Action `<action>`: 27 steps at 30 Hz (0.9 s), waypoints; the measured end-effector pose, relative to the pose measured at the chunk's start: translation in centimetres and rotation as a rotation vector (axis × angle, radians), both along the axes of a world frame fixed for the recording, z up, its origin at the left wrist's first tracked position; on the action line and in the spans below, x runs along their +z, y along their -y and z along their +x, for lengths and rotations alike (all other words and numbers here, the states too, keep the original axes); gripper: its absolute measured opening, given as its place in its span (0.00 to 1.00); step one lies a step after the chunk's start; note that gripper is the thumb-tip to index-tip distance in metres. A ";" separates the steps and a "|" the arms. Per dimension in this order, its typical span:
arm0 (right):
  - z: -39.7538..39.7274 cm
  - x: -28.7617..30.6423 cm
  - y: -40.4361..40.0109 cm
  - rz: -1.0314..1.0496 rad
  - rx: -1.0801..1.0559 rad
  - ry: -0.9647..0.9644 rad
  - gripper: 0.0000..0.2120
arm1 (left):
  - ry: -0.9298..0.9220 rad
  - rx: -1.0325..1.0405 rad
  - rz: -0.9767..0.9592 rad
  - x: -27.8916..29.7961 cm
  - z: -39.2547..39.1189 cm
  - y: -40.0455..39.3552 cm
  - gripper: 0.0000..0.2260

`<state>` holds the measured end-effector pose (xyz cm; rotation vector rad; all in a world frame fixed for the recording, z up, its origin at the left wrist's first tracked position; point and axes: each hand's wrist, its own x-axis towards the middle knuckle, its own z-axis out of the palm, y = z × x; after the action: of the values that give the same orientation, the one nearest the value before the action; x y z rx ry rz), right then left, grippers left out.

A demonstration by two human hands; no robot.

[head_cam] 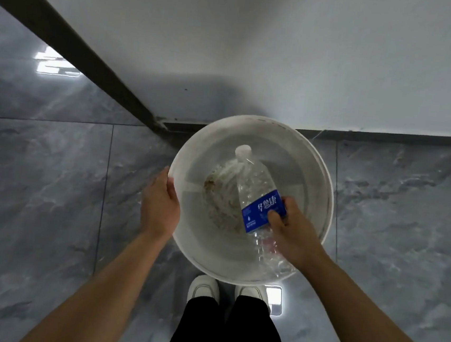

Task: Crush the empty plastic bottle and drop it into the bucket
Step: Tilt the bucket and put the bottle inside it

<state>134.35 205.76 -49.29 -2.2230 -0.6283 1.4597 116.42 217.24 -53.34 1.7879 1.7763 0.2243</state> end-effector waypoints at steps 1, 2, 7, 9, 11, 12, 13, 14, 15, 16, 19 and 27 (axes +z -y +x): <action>0.1 -0.7 -0.4 -0.005 0.018 0.006 0.10 | 0.008 0.000 0.023 -0.2 -0.1 0.0 0.14; 0.1 -1.5 -0.8 -0.017 0.028 0.008 0.11 | 0.008 -0.005 0.034 -0.4 -0.3 0.0 0.14; 0.4 -5.8 -2.3 -0.117 0.084 0.026 0.13 | 0.005 -0.046 0.072 -0.9 -0.5 0.2 0.16; 0.3 -7.7 -2.9 -0.141 0.129 0.037 0.13 | -0.018 -0.074 0.098 -1.0 -0.4 0.3 0.21; 0.1 -10.0 -3.7 -0.152 0.148 0.036 0.13 | -0.035 -0.102 0.114 -1.5 -0.7 0.4 0.21; 0.0 -11.2 -4.2 -0.153 0.148 0.028 0.13 | -0.028 -0.106 0.119 -1.7 -0.8 0.3 0.20; -0.1 -12.3 -4.6 -0.157 0.147 0.022 0.14 | -0.015 -0.106 0.124 -1.8 -1.0 0.3 0.20; -0.3 -13.6 -5.0 -0.165 0.146 0.021 0.15 | -0.005 -0.107 0.132 -2.0 -1.1 0.2 0.20; -0.5 -14.9 -5.3 -0.177 0.143 0.025 0.16 | 0.001 -0.111 0.142 -2.2 -1.2 0.2 0.21; -0.8 -16.3 -5.5 -0.192 0.141 0.031 0.16 | 0.002 -0.116 0.153 -2.4 -1.3 0.2 0.21; -1.6 -20.1 -5.6 -0.252 0.133 0.044 0.15 | 0.000 -0.120 0.176 -2.9 -1.5 0.1 0.21; -2.4 -27.1 -6.1 -0.254 0.141 0.025 0.15 | 0.044 -0.120 0.215 -3.5 -2.0 0.0 0.20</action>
<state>131.93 211.81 -76.37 -2.4341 -0.6511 1.6651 114.46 217.25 -56.80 2.0166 1.6598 0.4163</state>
